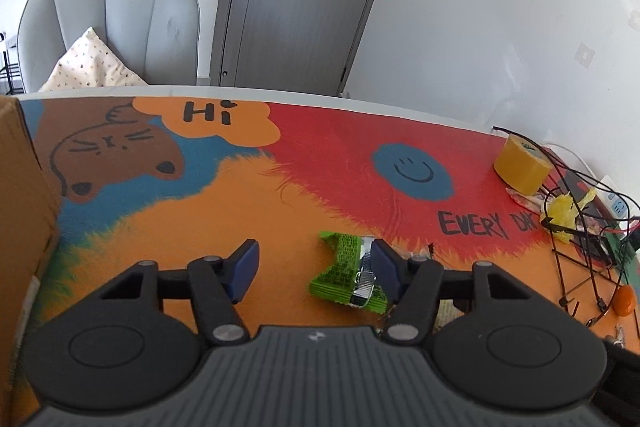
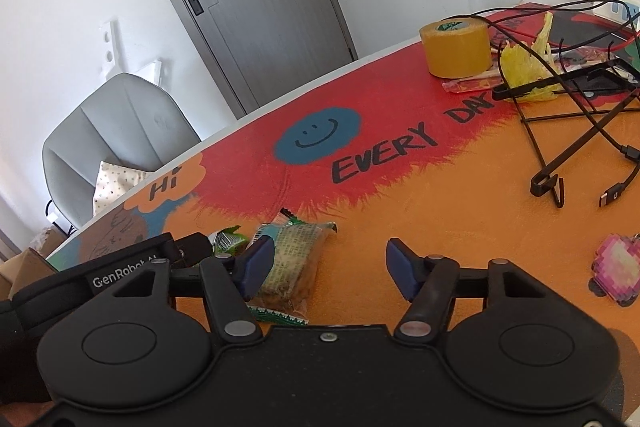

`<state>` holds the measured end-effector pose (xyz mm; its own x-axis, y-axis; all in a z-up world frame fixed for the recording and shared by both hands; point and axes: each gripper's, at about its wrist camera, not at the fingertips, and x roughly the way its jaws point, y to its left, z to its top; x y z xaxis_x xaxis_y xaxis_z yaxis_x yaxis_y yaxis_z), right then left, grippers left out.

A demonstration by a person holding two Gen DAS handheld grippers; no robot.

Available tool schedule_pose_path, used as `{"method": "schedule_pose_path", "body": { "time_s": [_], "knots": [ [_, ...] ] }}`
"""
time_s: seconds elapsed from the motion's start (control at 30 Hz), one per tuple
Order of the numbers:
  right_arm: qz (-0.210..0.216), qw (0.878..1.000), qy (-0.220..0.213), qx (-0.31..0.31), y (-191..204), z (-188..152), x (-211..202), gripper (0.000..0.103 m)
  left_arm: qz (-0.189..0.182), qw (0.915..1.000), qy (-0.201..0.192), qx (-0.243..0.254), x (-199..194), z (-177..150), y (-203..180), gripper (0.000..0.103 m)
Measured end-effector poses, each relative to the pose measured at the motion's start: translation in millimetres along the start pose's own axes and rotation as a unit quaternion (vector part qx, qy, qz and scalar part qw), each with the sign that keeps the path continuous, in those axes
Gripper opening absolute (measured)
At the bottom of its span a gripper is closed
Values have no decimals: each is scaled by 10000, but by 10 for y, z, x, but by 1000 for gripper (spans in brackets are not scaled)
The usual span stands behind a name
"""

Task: Organize snacks
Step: 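Grasp the green packet with the left tool while the right tool grasps the teal-labelled bag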

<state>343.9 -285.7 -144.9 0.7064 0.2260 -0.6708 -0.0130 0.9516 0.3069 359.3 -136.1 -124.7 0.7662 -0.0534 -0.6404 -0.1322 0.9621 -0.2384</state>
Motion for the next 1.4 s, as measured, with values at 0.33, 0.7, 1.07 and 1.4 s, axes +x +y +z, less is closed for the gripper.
{"method": "schedule_pose_path", "body": {
  "time_s": [0.33, 0.7, 1.07, 1.4],
  "knots": [
    [-113, 9999, -46, 36, -1, 15, 20, 59, -325, 9991, 160, -214, 90, 11, -3, 51],
    [-247, 9995, -133, 126, -94, 55, -35, 59, -74, 9998, 147, -76, 176, 5, -33, 26],
    [-90, 9998, -46, -166, 253, 24, 89, 59, 282, 9992, -111, -245, -36, 63, 255, 25],
    [-274, 9983, 3, -513, 517, 7, 215, 60, 448, 9971, -204, -581, -159, 59, 500, 25]
  ]
}}
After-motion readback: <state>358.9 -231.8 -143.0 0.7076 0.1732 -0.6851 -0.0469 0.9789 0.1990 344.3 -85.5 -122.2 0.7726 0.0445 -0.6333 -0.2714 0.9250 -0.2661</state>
